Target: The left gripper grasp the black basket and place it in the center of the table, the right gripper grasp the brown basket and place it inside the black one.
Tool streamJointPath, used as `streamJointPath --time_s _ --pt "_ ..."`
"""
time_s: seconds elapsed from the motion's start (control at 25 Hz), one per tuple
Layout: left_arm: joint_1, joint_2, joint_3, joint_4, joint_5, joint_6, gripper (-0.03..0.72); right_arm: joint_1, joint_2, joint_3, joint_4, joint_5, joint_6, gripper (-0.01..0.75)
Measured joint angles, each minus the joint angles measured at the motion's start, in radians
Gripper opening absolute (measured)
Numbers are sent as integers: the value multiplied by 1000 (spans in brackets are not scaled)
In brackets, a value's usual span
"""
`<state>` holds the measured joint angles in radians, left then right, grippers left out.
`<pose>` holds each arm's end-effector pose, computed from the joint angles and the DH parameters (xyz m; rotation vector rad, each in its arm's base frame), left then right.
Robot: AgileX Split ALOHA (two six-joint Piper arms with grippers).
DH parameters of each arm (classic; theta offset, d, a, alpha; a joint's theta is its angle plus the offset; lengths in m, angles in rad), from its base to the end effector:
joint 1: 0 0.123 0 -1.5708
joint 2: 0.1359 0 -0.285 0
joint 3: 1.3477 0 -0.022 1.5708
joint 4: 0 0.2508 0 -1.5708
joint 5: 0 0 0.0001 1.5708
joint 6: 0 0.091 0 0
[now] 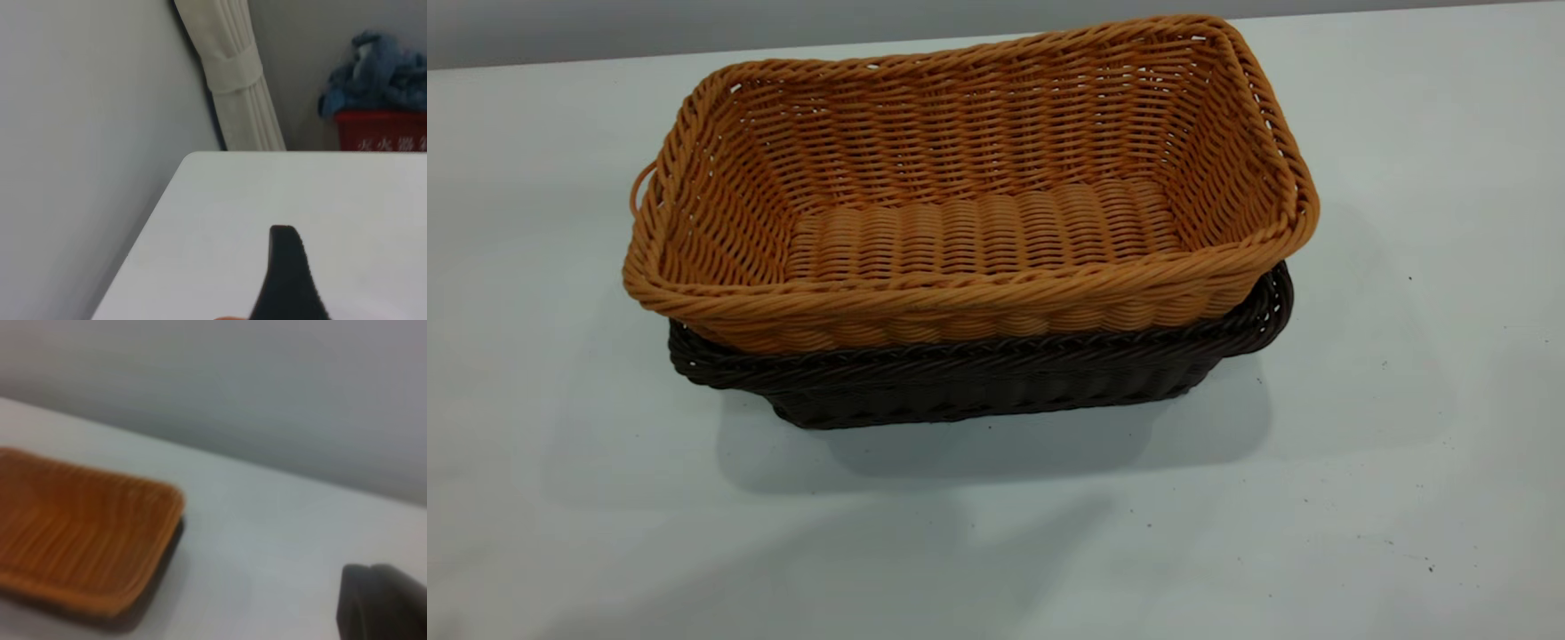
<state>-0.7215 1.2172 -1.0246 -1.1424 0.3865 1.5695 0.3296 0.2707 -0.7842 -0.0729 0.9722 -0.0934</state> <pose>0.1839 -0.2034 0.3737 1.2277 1.3929 -0.5068 0.0182 0.0004 0.3627 -0.4074 1.8978 0.0712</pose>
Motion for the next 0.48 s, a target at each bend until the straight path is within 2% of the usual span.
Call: streamJointPath --time_s 0.2,0.48 --pt "0 -35 0 90 53 -29 435 0 -150 106 51 44 37 2" --pt "0 -108 0 350 177 -274 435 0 -265 218 119 78 42 2"
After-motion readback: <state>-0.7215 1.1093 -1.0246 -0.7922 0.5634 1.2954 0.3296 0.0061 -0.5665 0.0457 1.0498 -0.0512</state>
